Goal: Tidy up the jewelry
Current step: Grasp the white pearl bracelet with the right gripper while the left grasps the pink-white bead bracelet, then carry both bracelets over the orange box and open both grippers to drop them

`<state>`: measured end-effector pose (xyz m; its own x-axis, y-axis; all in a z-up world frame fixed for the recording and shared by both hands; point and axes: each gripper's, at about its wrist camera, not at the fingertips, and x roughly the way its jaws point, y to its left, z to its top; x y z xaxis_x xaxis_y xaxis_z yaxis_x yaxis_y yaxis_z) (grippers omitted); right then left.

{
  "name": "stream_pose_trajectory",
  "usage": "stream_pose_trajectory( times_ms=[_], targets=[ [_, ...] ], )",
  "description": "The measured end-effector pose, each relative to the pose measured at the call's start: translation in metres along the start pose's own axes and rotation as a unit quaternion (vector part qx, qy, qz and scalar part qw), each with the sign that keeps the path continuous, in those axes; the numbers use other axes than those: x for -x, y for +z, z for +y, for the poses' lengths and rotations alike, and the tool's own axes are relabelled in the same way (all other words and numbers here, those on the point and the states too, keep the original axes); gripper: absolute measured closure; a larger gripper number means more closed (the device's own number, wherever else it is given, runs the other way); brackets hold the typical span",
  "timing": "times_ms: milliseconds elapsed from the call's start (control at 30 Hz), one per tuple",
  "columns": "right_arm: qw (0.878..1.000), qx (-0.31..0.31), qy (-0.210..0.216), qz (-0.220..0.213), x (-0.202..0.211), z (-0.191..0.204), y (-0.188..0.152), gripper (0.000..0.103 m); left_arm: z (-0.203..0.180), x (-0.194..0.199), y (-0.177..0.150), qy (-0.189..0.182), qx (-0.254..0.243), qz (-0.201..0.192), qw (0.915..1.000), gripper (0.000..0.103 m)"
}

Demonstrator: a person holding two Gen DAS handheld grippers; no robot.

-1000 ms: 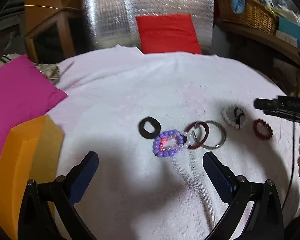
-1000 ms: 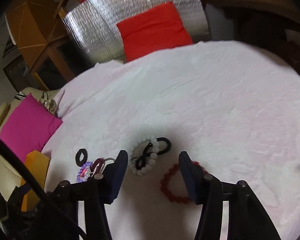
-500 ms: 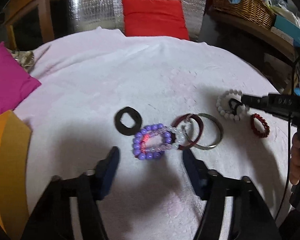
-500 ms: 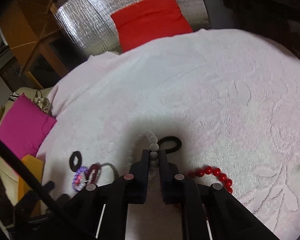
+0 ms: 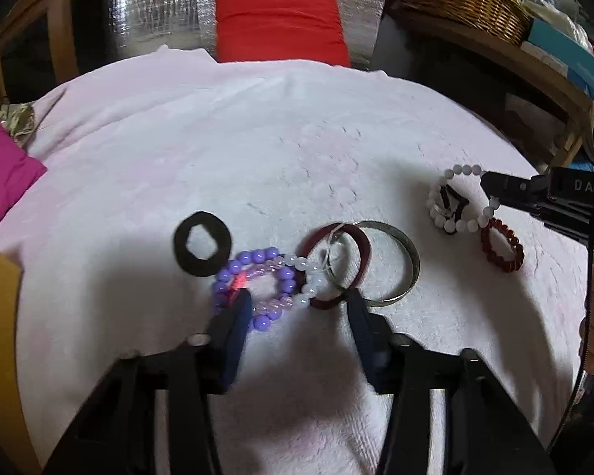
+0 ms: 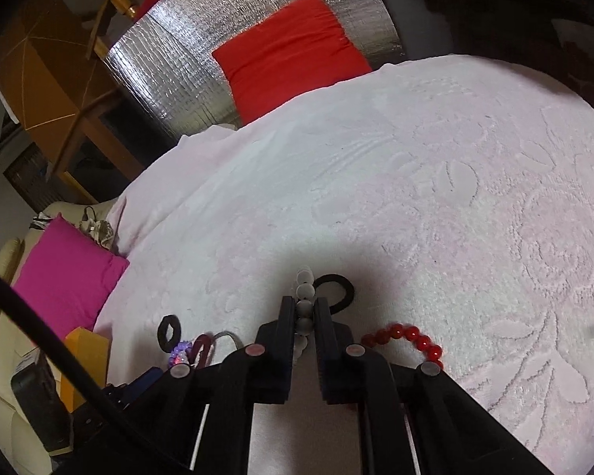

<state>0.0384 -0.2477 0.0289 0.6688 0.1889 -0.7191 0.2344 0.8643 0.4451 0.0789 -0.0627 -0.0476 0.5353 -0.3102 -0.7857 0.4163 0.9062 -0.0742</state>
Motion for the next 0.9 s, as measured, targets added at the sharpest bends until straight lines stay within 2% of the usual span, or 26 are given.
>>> stream_pose_trajectory(
  times_ms=[33,100,300,433,533,800,900],
  targets=[
    [1.000,-0.001,0.000,0.001,0.000,0.000,0.000,0.092,-0.001,-0.002,0.000,0.003,-0.005,0.002,1.0000,0.069],
    [1.000,-0.003,0.000,0.002,0.000,-0.001,0.000,0.092,0.001,-0.004,0.001,0.004,-0.006,0.003,1.0000,0.085],
    [1.000,0.005,-0.003,-0.002,0.005,0.000,0.000,0.092,0.005,0.003,0.001,-0.027,0.000,0.007,0.9996,0.096],
    [1.000,0.004,-0.004,-0.009,0.010,-0.001,-0.001,0.092,0.006,0.009,-0.004,-0.058,0.005,0.021,0.9981,0.098],
    [1.000,0.003,-0.008,-0.012,0.011,-0.002,-0.001,0.092,0.006,0.008,-0.007,-0.049,0.000,0.026,0.9985,0.097],
    [1.000,-0.002,-0.007,-0.010,0.007,0.000,-0.002,0.092,0.006,0.015,0.007,-0.031,0.005,-0.015,0.9994,0.096],
    [1.000,-0.002,-0.005,-0.009,0.006,-0.001,-0.002,0.092,-0.001,0.008,0.010,-0.032,0.003,-0.008,0.9995,0.096]
  ],
)
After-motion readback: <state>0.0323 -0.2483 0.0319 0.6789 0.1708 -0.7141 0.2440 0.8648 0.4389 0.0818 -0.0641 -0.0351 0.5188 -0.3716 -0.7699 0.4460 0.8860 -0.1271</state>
